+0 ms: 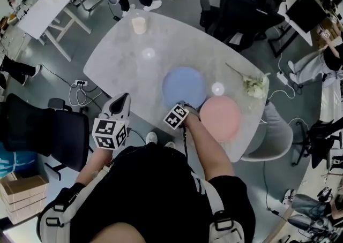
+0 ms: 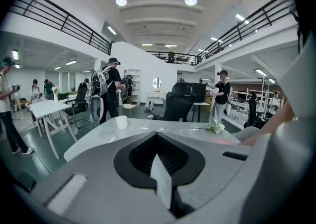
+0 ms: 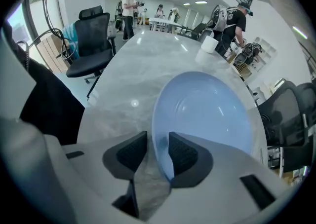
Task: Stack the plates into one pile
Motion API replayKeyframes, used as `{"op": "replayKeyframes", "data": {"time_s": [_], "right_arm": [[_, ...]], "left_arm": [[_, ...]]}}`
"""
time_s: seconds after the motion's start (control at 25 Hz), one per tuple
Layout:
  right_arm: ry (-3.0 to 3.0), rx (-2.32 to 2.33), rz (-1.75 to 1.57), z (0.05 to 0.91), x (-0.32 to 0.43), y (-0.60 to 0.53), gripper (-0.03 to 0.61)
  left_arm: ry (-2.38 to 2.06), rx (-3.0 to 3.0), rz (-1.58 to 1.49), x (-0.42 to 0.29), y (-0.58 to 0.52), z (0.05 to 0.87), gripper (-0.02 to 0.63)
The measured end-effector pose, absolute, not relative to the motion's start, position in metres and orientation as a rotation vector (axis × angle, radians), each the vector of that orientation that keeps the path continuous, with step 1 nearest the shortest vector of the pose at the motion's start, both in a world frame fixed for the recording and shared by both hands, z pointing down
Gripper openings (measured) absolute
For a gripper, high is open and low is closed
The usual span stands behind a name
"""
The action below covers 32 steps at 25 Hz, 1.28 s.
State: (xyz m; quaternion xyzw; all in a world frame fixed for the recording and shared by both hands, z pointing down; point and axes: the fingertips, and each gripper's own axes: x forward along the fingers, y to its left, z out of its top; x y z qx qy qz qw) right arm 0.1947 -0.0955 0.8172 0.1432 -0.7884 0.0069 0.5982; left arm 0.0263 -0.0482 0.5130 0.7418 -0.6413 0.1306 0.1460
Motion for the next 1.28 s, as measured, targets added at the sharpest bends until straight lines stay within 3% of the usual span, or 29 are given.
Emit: {"op": "replayKeyframes", "data": {"time_s": [0.08,0.28,0.76,1.28], "right_arm": [[-1.784,0.323,-0.052,0.815,0.195,-0.099,0.063],[-1.764,0.372,-0.256,0.786,0.191,-0.109,0.024],[-1.723,0.608,-0.471,0.698,0.213,-0.138,0.023],[-1.537,1.059,-0.073,0.687,0.322,-0.098,0.023]], "left_arm": [[-1.841,2.145,0.376,0.027,-0.05,0.512,0.003],[-1.819,2.184,0.369,0.031,-0.052,0.508,0.003],[-1.73,2.281,0.305,0.052,-0.08,0.5,0.003],[-1.434,2.47,0.294,0.128,-0.108,0.508,0.003]]}}
